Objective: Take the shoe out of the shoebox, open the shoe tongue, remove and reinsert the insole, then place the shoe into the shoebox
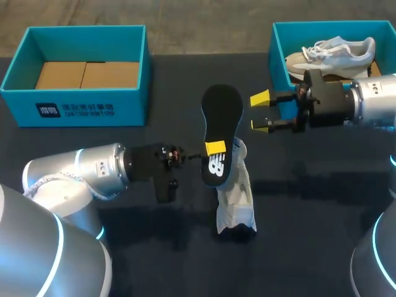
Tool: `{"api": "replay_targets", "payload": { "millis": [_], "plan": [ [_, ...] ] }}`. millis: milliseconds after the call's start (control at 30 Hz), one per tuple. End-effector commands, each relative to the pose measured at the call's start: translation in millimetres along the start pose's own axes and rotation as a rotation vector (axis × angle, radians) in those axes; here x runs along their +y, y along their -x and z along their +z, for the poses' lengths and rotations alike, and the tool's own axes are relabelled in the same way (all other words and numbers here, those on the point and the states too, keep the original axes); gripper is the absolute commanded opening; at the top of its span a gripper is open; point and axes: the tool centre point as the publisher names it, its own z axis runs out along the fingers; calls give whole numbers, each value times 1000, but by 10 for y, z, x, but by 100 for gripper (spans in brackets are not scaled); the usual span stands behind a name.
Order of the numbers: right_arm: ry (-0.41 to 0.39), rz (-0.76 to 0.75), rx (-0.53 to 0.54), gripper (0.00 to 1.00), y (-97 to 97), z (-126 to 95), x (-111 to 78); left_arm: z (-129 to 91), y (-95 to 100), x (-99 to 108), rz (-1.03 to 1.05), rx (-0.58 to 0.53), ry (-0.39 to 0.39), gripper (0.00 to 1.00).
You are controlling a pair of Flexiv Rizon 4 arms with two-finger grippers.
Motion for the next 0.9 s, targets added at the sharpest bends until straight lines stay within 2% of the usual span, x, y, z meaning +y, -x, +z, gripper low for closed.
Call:
{"api": "replay_targets", "payload": {
  "millis": [33,100,167,300,433,600,700,800,833,900],
  "plan": [
    [-6,0,0,100,-10,77,80,20,-34,-31,6,14,10,0],
    [-11,1,-1,100,-18,107,93,30,-51,-22,12,25,13,0],
    [-18,10,-4,90,-21,135,107,47,-73,-12,12,27,13,0],
    [-28,18,-8,82,-19,176,127,84,-107,-7,26,40,12,0],
    [-35,26,-5,67,-5,180,125,118,-135,18,41,58,18,0],
    [-35,38,4,73,18,160,88,142,-164,74,50,70,36,0],
    [-40,48,8,73,37,170,69,160,-175,92,57,76,36,0],
    [-46,57,13,62,55,194,53,185,-187,100,60,78,35,0],
    [-49,59,16,55,58,204,49,194,-196,100,62,80,33,0],
    [-55,62,22,49,52,225,43,203,-207,100,63,83,33,0]
  ]
}}
